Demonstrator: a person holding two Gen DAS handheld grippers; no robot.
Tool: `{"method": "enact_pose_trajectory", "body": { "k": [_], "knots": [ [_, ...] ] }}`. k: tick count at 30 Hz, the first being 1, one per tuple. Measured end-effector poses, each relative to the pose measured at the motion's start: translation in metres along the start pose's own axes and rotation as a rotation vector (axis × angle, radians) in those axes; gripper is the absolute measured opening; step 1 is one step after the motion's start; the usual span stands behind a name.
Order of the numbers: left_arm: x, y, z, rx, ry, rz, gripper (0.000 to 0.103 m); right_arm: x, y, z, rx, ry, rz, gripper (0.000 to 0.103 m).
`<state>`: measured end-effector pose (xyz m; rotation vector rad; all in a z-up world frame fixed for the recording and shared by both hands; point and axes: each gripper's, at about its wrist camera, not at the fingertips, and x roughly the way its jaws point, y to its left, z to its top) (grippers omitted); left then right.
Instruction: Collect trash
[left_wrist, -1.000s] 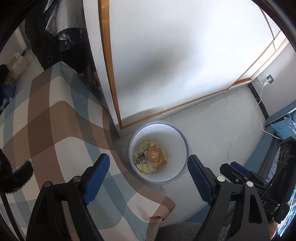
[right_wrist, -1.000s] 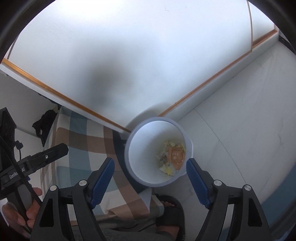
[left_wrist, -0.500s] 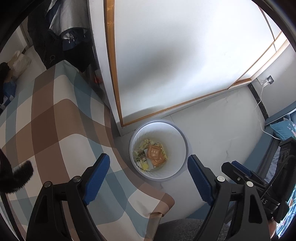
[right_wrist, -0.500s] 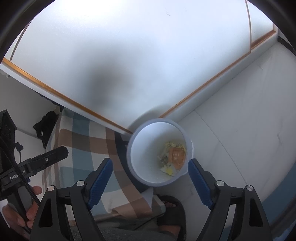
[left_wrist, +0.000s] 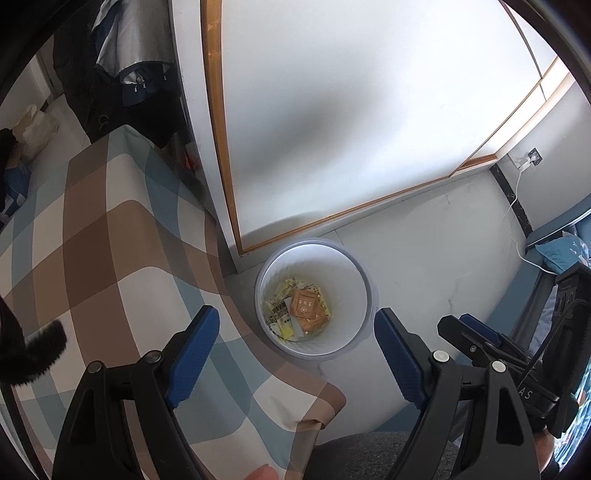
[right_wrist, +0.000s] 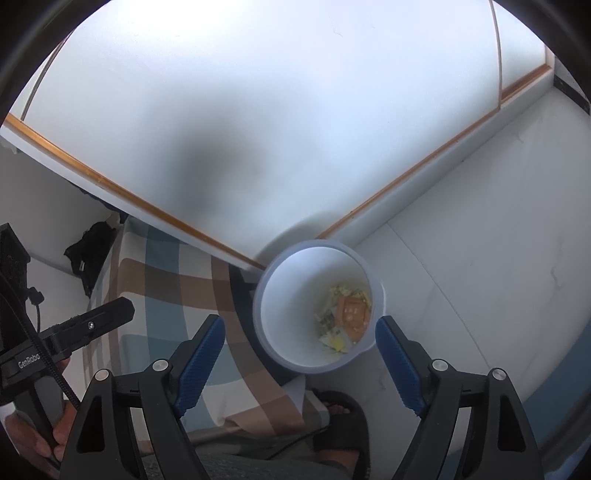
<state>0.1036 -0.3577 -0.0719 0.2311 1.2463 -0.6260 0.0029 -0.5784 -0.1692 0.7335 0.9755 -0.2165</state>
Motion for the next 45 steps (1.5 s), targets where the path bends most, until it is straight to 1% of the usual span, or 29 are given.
{"method": "enact_pose_trajectory", "body": {
  "k": [11, 14, 18, 35, 38, 45],
  "knots": [
    [0.0005, 0.0028, 0.0011, -0.024, 0.007, -0.01, 0.083, -0.0021, 0.001, 0.0008, -0.006, 0.0, -0.004, 0.084],
    [0.0006, 0.0024, 0.0007, -0.013, 0.008, 0.0, 0.083, -0.0012, 0.0004, 0.0006, -0.002, 0.003, -0.004, 0.084],
    [0.0008, 0.0027, 0.0009, -0.023, 0.018, -0.013, 0.083, -0.0008, -0.0007, 0.0, 0.0, 0.005, -0.005, 0.084],
    [0.002, 0.0, 0.0011, -0.029, 0.022, -0.007, 0.083, -0.0011, -0.0025, -0.0011, 0.01, 0.002, -0.01, 0.085],
    [0.0038, 0.0005, 0.0004, -0.031, 0.026, -0.016, 0.083, -0.0017, -0.0024, -0.0018, 0.008, -0.001, -0.009, 0.085],
    [0.0024, 0.0052, -0.0005, -0.057, 0.0, -0.006, 0.083, -0.0005, -0.0019, -0.0028, 0.006, -0.002, -0.02, 0.085]
  ]
}}
